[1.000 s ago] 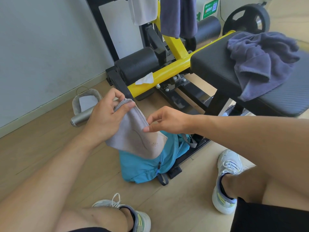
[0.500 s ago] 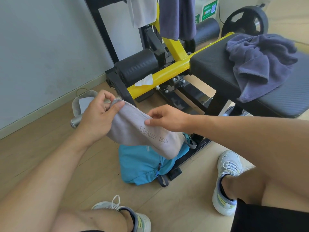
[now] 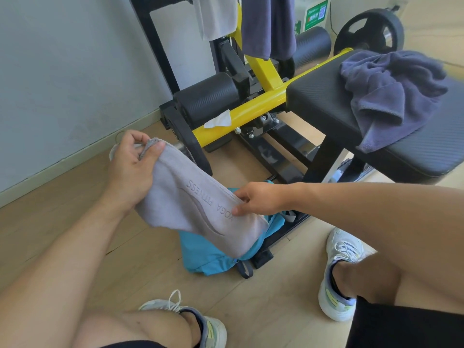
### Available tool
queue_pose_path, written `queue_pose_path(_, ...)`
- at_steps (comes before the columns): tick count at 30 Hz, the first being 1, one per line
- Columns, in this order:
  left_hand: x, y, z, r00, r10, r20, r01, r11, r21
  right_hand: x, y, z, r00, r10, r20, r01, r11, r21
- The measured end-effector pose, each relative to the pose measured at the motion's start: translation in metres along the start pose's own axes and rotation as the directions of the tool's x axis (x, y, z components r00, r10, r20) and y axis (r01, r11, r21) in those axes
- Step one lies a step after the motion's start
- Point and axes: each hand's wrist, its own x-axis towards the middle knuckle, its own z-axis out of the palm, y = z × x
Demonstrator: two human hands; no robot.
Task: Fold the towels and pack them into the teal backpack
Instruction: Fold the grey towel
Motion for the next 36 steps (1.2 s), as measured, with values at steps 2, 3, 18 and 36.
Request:
queue_pose_path(2, 0.000, -0.001, -0.003, 1.000, -0.001, 0.026, 0.002, 1.000, -0.028, -0.001, 0.006, -0.002, 0.998, 0.038, 0.041, -0.035, 0.996, -0.081)
queue_pose_path(3, 0.001, -0.006, -0.006, 0.999, -0.022, 0.049, 0.024, 0.999, -0.042, -0.001, 0.010, -0.005, 0.998, 0.057, 0.034, -0.052, 0.990, -0.131)
queue_pose_path(18, -0.004, -0.060, -0.013, 0.851, -0.491, 0.186, 0.515, 0.849, -0.113, -0.027, 0.024, -0.073, 0.982, 0.171, -0.082, -0.186, 0.953, -0.237)
queue_pose_path(36, -0.022, -0.006, 0.031, 0.711, -0.606, 0.356, 0.693, 0.691, -0.207, -0.023, -0.005, -0.053, 0.829, 0.399, -0.393, -0.218, 0.876, 0.430)
